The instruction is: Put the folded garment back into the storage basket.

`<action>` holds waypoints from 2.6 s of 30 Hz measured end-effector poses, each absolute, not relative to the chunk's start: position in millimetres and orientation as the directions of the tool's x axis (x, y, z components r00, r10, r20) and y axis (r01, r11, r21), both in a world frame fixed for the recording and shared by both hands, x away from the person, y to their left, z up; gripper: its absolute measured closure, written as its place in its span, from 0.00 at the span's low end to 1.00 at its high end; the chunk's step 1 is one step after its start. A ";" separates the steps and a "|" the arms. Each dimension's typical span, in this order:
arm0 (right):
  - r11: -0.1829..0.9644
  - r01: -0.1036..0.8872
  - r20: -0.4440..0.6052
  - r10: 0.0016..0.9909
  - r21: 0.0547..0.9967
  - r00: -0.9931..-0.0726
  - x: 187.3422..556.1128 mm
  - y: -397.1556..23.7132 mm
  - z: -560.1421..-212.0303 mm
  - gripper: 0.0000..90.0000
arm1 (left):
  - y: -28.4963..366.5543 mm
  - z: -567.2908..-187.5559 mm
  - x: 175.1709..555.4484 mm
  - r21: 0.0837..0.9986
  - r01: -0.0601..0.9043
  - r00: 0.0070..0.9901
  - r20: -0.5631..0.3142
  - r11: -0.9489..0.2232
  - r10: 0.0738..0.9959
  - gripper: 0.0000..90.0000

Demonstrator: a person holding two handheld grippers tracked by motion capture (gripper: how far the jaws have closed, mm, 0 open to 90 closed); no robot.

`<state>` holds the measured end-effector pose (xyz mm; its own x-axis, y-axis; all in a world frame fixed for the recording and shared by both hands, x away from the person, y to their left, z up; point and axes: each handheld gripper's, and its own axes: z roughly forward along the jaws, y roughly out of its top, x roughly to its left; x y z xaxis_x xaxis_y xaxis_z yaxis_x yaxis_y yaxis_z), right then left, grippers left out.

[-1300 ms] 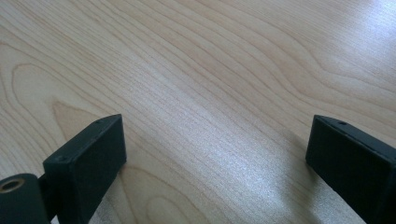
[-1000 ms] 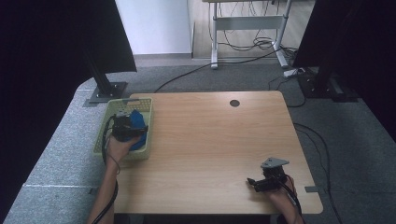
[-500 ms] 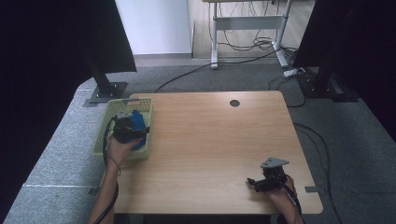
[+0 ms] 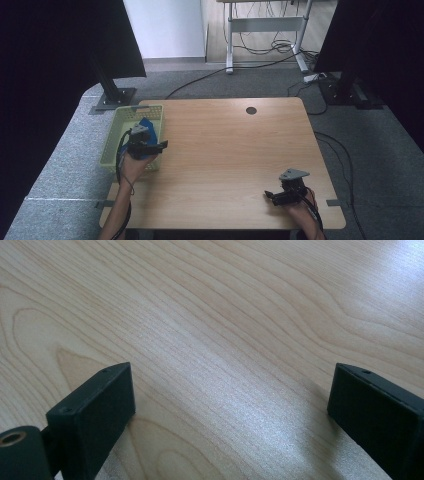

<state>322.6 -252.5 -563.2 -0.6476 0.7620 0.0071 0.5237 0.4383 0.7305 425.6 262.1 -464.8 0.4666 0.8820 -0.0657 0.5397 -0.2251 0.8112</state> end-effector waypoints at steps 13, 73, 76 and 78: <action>0.439 0.524 0.007 0.762 0.730 -0.648 322.6 -252.6 -563.2 0.05 | 247.8 -468.5 406.5 0.819 0.519 0.500 -0.057 -0.246 0.864 0.17; 0.440 0.522 0.007 0.760 0.731 -0.650 322.5 -252.5 -563.2 0.05 | 215.0 -550.4 318.6 0.722 0.574 0.558 0.000 -0.386 0.830 0.15; 0.440 0.522 0.007 0.760 0.731 -0.650 322.5 -252.4 -563.2 0.05 | 214.3 -551.8 318.6 0.717 0.577 0.558 0.003 -0.391 0.830 0.15; 0.440 0.522 0.007 0.760 0.731 -0.650 322.4 -252.4 -563.2 0.05 | 212.6 -553.6 318.0 0.717 0.570 0.558 0.020 -0.401 0.829 0.14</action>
<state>322.4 -252.4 -563.2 -0.6504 0.7596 0.0069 0.5219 0.4403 0.7306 318.0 212.6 -553.6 0.5584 0.8293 0.0204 0.5697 -0.4013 0.7172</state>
